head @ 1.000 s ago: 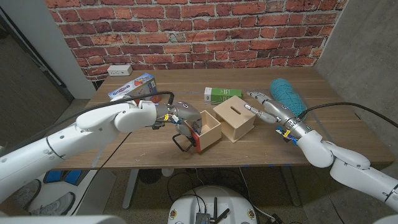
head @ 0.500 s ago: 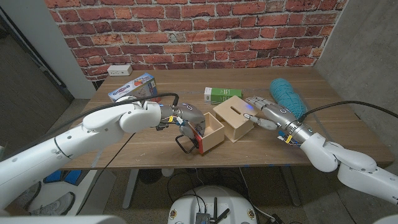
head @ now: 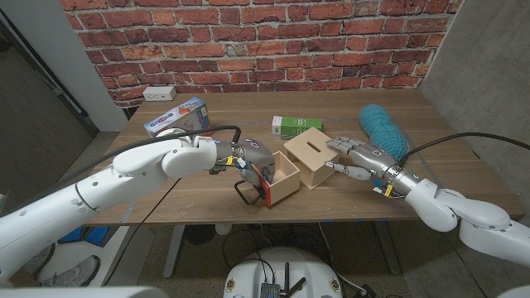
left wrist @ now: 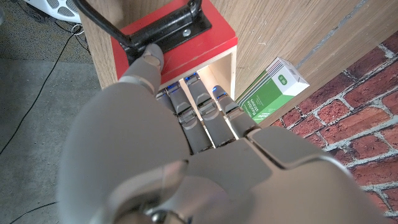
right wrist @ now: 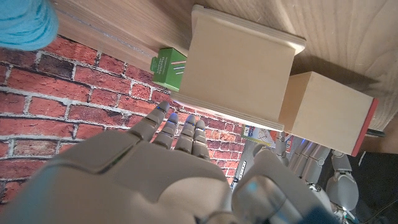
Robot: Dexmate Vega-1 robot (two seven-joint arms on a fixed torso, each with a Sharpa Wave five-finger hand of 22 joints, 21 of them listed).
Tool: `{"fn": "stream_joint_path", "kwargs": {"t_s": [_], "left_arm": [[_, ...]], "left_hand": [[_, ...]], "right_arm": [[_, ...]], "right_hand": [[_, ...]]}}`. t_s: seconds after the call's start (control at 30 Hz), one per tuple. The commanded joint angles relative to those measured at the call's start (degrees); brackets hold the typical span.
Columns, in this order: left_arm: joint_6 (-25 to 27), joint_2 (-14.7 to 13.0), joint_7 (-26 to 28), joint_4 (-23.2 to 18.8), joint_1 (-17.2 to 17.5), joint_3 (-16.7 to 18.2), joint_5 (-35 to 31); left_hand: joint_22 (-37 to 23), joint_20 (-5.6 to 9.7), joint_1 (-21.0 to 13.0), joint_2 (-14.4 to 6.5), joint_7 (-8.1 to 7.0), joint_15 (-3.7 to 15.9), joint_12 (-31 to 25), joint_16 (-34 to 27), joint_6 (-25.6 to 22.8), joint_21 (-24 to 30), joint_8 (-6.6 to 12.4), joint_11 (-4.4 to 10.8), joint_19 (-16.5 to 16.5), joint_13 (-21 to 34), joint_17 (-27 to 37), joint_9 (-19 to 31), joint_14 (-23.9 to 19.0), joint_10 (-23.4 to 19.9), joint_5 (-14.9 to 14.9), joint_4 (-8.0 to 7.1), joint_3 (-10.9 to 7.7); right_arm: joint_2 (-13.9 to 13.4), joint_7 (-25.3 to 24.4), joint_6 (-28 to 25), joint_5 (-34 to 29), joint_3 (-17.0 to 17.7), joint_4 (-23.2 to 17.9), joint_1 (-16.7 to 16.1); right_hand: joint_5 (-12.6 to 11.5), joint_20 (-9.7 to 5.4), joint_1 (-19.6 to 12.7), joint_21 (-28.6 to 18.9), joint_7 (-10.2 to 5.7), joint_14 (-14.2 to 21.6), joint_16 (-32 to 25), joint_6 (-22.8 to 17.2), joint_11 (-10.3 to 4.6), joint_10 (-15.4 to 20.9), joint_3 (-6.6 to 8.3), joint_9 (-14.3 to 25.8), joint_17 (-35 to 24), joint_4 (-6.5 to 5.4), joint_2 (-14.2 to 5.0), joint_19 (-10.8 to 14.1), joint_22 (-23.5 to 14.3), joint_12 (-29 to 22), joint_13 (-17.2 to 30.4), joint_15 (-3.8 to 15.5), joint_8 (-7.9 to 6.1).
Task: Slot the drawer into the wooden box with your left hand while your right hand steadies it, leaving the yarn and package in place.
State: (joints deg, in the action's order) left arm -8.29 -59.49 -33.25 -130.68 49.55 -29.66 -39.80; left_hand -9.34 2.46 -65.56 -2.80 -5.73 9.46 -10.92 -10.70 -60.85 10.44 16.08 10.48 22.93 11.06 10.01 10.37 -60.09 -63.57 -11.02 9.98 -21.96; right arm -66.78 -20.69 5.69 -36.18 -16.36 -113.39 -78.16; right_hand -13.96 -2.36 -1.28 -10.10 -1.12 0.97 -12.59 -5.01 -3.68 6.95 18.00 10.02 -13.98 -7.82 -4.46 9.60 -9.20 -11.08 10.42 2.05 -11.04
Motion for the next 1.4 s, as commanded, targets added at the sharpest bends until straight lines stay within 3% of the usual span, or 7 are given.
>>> {"fn": "stream_joint_path", "kwargs": {"t_s": [0.03,1.4], "left_arm": [[-0.83,0.8,-0.61,0.24,-0.55,-0.61,-1.73],[-2.61,4.33,-2.75,2.22,-3.86,-3.24,-4.46]], "left_hand": [[-0.18,9.19,-1.89,-2.6,0.06,4.53,-0.38,-0.31,-0.56,-0.1,0.68,1.01,-0.35,0.17,0.24,1.94,-0.51,-1.47,-0.37,-0.17,0.09],[-0.19,9.07,-1.92,-2.78,-0.02,4.54,-0.34,-0.41,-0.34,0.08,0.83,1.02,-0.22,0.19,0.3,2.01,-0.65,-1.47,-0.4,-0.17,0.43]], "right_arm": [[-1.61,-0.65,0.22,-1.82,-0.34,-0.11,-0.51],[-2.49,-0.09,1.93,-1.88,-1.78,1.15,1.41]], "right_hand": [[0.14,-2.65,0.51,-0.5,0.04,0.47,-0.56,-0.59,-0.02,0.78,0.22,0.11,-0.18,-0.41,-2.63,0.47,-0.25,-0.27,0.15,2.19,-0.26],[0.36,-3.02,0.47,-0.68,-0.04,1.45,-0.66,-1.49,0.23,1.66,0.39,0.16,-0.05,-0.66,-2.74,1.12,-0.25,-0.25,0.23,2.24,-0.26]]}}
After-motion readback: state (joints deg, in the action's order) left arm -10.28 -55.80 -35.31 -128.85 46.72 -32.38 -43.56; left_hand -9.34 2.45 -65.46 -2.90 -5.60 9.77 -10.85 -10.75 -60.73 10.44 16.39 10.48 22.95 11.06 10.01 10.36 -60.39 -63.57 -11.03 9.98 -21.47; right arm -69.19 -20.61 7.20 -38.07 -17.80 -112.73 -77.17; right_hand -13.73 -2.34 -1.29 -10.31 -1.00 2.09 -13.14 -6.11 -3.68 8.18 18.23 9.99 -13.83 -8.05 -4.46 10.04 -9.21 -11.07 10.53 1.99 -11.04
